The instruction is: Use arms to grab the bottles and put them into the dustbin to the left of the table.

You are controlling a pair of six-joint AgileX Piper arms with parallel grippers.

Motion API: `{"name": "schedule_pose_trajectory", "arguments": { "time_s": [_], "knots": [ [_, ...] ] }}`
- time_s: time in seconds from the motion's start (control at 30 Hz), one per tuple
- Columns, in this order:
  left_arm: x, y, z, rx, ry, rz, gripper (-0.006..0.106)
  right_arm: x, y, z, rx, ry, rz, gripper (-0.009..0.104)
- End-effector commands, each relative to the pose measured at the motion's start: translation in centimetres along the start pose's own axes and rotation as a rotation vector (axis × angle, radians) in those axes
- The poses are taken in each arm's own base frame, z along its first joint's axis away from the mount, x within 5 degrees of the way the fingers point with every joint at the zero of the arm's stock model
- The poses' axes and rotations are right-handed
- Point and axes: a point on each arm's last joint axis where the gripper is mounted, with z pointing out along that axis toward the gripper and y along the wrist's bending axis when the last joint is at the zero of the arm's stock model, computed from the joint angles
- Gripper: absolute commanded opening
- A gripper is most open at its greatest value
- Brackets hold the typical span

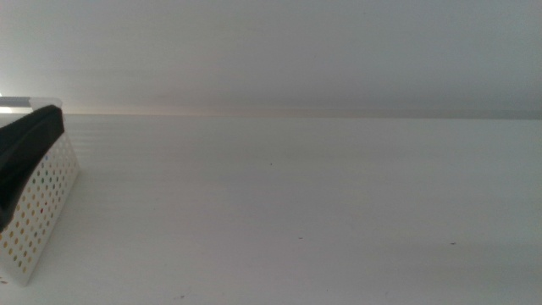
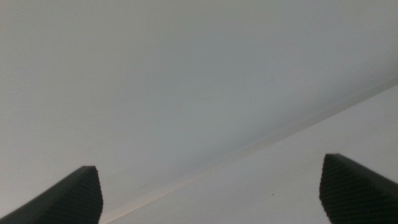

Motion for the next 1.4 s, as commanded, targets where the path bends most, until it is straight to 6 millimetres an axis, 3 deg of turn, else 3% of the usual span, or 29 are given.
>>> {"name": "schedule_pose_trajectory", "arguments": {
  "time_s": [0.0,0.33,1.2,1.37],
  "knots": [
    [-0.1,-0.1,-0.1,0.013,-0.023,-0.007,0.094,0.0,0.0,-0.1,0.004,-0.011,-0.012,0.093],
    [0.0,-0.1,-0.3,0.012,-0.015,-0.094,0.094,0.0,0.0,-0.1,0.004,-0.011,-0.012,0.093],
    [0.1,1.0,-0.3,-0.115,-0.009,-0.017,0.094,0.0,0.0,-0.1,0.004,-0.011,-0.012,0.093],
    [1.9,0.6,-1.0,-0.125,-0.053,-0.022,0.094,0.0,0.0,-0.1,0.004,-0.015,-0.012,0.093]
  ]
}}
